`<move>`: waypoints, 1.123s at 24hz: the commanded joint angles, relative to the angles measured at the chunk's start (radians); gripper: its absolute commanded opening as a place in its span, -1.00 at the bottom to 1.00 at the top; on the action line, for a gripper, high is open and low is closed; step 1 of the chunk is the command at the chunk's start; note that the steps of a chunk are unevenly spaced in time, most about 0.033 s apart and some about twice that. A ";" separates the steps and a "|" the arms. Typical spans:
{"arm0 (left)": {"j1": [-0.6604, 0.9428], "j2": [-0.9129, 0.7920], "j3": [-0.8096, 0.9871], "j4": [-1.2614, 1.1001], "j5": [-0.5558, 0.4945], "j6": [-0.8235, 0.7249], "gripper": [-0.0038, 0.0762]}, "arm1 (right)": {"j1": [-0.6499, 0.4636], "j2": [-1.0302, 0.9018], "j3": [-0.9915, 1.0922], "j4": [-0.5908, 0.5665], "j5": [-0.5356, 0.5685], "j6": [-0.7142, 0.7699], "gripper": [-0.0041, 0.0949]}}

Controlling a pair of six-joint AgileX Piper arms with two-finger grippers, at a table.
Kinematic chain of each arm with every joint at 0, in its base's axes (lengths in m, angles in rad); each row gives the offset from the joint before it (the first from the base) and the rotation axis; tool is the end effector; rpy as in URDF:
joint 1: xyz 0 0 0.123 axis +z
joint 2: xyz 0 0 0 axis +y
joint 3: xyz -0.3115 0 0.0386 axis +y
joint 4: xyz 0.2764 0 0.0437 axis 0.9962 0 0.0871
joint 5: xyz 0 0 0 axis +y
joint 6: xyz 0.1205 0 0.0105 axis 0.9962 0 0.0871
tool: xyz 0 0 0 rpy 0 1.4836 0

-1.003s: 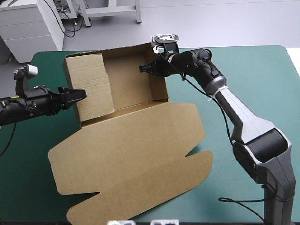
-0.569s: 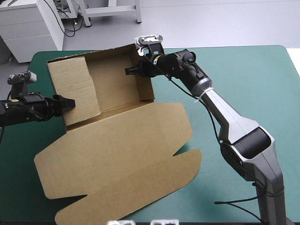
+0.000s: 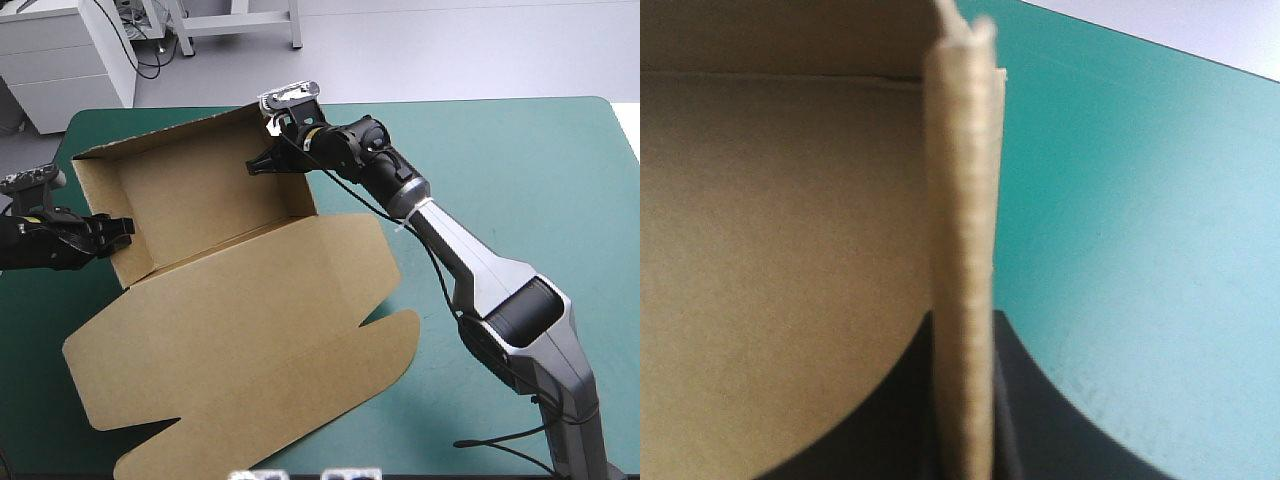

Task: Fold the box

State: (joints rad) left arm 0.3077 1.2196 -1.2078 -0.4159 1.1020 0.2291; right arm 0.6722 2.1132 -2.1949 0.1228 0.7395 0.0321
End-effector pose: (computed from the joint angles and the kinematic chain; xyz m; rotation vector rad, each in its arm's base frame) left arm 0.2685 0.0396 0.3749 -0.2046 2.4866 -0.3319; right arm 0.4378 0.3612 0.3712 -0.6405 2.0908 0.5480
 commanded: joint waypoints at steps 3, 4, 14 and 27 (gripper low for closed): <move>0.004 -0.017 -0.027 -0.125 -0.069 0.051 -0.92 | 0.021 -0.064 -0.034 0.016 0.090 0.015 -0.92; 0.004 -0.017 -0.027 -0.167 -0.080 0.053 -0.92 | 0.021 -0.059 -0.034 0.016 0.120 0.015 -0.92; -0.324 0.001 -0.027 -0.103 -0.407 0.072 -0.92 | 0.018 -0.023 -0.034 -0.067 0.450 0.053 -0.92; -0.553 0.235 -0.139 0.240 -0.302 -0.206 -0.92 | -0.088 -0.121 -0.001 0.100 0.510 0.101 -0.92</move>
State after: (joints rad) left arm -0.1864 1.4441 -1.2640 -0.1357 0.8957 0.0445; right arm 0.5581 2.0781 -2.1940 -0.0147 1.2292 0.1842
